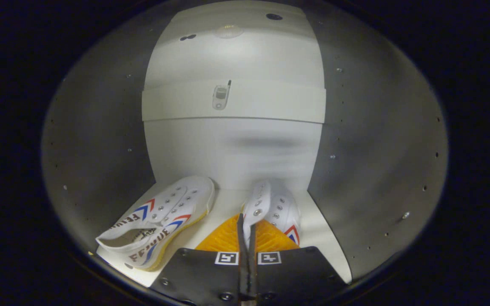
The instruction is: Open the shoe cabinet door, grab the shoes and put them into the shoe cabinet, then close the shoe cabinet door.
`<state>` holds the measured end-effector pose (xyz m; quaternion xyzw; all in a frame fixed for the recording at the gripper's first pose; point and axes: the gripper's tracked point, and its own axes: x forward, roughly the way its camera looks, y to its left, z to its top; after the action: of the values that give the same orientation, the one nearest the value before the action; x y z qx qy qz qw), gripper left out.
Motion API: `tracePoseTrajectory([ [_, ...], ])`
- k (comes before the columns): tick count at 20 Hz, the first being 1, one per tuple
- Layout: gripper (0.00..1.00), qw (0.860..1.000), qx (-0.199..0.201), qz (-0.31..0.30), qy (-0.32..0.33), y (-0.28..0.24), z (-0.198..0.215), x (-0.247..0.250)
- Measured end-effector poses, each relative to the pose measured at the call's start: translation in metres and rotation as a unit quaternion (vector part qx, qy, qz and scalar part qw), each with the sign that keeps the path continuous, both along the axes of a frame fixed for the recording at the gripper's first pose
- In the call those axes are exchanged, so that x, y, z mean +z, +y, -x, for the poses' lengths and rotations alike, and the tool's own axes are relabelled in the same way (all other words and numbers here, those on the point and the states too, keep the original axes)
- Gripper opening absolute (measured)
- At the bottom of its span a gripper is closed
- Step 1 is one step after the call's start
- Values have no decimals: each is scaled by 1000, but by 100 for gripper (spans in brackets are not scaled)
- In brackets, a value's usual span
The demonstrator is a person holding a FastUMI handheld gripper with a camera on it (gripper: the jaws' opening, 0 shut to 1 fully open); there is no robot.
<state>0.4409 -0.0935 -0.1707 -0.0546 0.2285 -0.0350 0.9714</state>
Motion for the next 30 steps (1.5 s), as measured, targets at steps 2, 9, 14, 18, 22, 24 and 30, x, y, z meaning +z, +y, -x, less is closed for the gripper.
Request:
tracePoseTrajectory([
  [2,3,1000,-7,-11,6,-1,-1,-2],
  [9,22,998,-26,-48,23,-3,1,-16],
  [14,57,999,-16,-39,11,7,0,-15],
  [18,72,999,-24,-36,7,5,2,-11],
  [22,88,999,-29,-37,8,5,3,-10],
  [24,92,999,-36,-35,-2,2,3,-3],
  [30,97,998,-48,-36,-25,-1,24,28],
])
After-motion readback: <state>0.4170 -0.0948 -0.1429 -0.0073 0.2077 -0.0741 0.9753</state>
